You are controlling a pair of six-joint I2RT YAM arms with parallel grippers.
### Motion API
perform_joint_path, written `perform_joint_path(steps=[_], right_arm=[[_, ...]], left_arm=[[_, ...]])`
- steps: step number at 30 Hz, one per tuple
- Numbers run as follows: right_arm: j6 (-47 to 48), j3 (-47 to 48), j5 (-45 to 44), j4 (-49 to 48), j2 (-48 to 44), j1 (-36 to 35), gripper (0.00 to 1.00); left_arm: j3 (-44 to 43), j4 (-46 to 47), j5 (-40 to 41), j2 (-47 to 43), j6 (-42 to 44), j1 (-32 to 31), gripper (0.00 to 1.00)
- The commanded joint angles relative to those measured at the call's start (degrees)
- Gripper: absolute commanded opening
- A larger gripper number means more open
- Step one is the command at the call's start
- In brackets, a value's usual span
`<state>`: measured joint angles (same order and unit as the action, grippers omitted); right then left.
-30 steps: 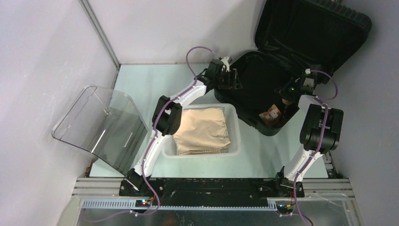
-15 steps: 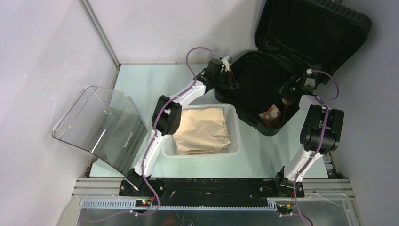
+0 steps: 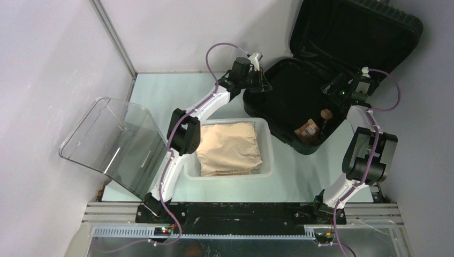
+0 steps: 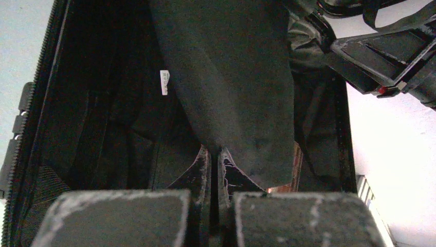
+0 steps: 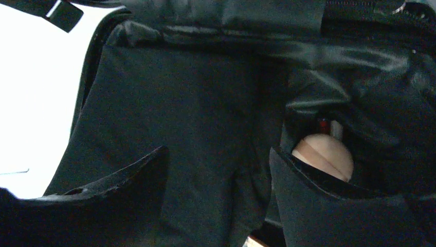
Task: Open, take out, and arrange the luggage
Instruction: Adjust the clothes in the opened luggage.
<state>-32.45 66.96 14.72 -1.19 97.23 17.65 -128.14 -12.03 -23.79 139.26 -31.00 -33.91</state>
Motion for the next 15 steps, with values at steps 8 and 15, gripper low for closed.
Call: perform_joint_path(steps=[8, 15], right_arm=[[1.3, 7.8, -0.7, -1.6, 6.5, -1.5, 0.73], [0.4, 11.0, -2.1, -1.6, 11.2, -2.2, 0.69]], left_arm=[[-1.0, -0.3, 0.2, -4.4, 2.6, 2.7, 0.00], [-0.6, 0.3, -0.7, -4.0, 2.5, 3.0, 0.00]])
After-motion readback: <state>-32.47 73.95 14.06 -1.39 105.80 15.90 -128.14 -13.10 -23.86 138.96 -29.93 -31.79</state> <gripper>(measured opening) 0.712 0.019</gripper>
